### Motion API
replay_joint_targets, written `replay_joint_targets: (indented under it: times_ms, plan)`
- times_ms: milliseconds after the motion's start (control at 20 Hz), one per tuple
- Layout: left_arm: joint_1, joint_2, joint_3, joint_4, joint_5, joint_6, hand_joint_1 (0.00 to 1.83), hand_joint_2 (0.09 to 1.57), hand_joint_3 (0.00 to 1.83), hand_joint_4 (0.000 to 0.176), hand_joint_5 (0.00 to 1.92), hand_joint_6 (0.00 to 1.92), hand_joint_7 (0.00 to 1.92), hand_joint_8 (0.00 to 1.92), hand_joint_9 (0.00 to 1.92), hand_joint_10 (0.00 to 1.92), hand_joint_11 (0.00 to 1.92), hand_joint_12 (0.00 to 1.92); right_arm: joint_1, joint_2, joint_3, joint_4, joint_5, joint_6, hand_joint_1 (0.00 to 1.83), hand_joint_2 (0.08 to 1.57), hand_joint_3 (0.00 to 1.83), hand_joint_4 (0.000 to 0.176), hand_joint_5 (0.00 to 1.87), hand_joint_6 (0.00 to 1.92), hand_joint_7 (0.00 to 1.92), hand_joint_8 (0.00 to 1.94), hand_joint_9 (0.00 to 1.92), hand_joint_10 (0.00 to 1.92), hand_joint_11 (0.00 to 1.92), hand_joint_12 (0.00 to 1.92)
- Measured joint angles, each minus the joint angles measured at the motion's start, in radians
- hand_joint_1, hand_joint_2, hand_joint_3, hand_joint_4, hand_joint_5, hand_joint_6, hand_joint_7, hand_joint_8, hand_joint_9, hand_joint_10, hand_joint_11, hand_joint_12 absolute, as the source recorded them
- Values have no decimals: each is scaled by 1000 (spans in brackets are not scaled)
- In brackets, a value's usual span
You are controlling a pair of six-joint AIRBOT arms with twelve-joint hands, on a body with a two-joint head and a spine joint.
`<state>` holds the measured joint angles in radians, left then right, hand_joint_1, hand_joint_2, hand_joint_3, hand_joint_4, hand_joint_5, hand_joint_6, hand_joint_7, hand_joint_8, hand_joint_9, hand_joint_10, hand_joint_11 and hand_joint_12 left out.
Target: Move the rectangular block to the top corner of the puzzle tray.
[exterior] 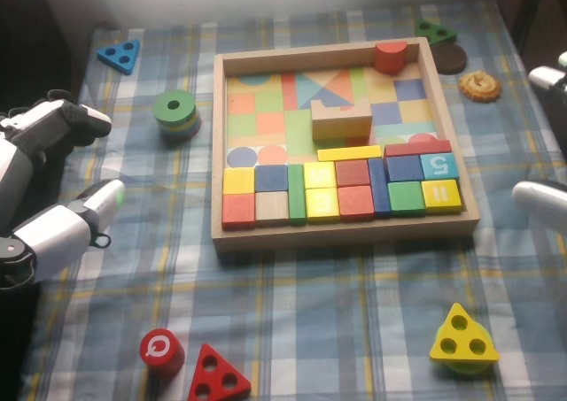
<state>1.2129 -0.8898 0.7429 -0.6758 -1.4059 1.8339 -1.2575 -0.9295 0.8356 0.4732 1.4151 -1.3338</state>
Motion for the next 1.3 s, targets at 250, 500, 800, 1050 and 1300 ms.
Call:
replay_joint_targets:
  times_ms: [250, 500, 800, 1050, 1300]
  plan:
    - [0, 0, 0, 1, 0, 0, 729, 1291, 285, 0, 339, 799, 339, 828, 132, 1286, 0, 1870, 17, 1, 4, -12, -10, 2, 0, 1139, 1, 56, 341, 1, 338, 5, 262, 13, 0, 814]
    - [0, 0, 0, 2, 0, 0, 708, 1303, 228, 0, 371, 739, 358, 756, 133, 1182, 0, 1815, 82, 7, 77, -122, -72, 170, 0, 1131, 0, 0, 314, 0, 355, 2, 302, 8, 0, 914]
    - [-3, 0, 0, 2, 3, 0, 678, 1327, 204, 0, 363, 743, 348, 776, 136, 1231, 0, 1839, 158, 20, 95, -204, -112, 185, 446, 1250, 4, 0, 589, 837, 568, 1379, 602, 1727, 589, 1872]
    - [-3, 0, 3, 2, 4, 0, 718, 1340, 179, 0, 342, 788, 347, 794, 136, 1218, 0, 1801, 199, 43, 103, -232, -118, 182, 792, 1328, 4, 0, 804, 1869, 1163, 1941, 1332, 1921, 1382, 1921]
    - [-3, 0, 3, 2, 6, 0, 776, 1335, 166, 0, 341, 788, 344, 801, 128, 1233, 0, 1849, 210, 44, 104, -262, -119, 180, 922, 1297, 0, 0, 665, 1494, 748, 1064, 629, 1293, 445, 1775]
